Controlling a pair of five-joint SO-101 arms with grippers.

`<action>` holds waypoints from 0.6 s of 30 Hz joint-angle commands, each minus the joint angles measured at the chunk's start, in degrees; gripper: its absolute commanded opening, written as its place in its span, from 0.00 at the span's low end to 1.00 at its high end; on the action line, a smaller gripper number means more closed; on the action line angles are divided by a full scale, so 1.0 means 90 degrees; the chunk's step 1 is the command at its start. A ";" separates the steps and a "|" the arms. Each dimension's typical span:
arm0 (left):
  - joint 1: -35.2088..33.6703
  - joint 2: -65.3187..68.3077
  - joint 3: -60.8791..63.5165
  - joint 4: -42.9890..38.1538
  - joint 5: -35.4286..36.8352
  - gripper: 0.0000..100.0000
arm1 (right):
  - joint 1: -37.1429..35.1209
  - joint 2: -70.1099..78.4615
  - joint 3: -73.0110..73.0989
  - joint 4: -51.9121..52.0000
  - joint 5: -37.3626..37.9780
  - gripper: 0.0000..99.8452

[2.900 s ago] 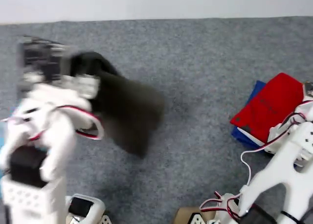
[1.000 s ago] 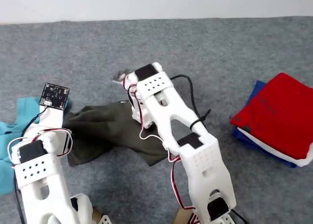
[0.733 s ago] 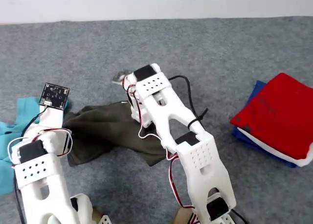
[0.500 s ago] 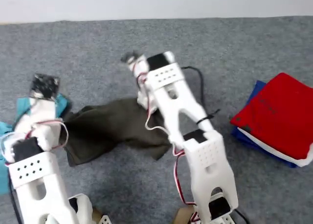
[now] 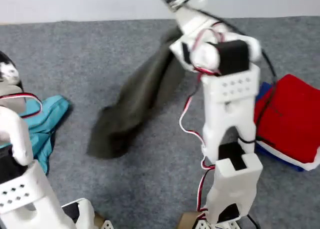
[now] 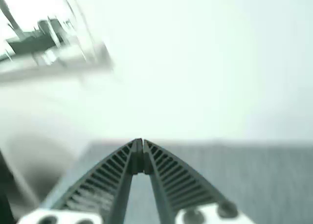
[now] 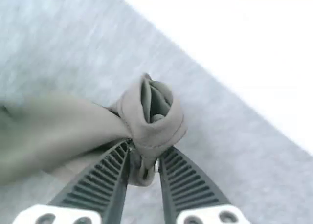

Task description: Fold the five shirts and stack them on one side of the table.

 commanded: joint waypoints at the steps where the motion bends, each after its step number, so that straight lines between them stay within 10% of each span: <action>1: 0.0068 -0.0117 -0.0484 -0.0264 0.0127 0.01 | 0.0161 -0.0435 -0.0674 -0.0073 0.0088 0.01; 10: 0.2266 0.0117 -0.0015 0.2921 0.0088 0.01 | 0.0239 -0.0200 -0.0078 0.0347 0.0068 0.01; 18: 0.4044 0.1563 0.1988 0.2403 0.0098 0.03 | 0.0269 -0.0239 0.0723 0.0347 0.0068 0.01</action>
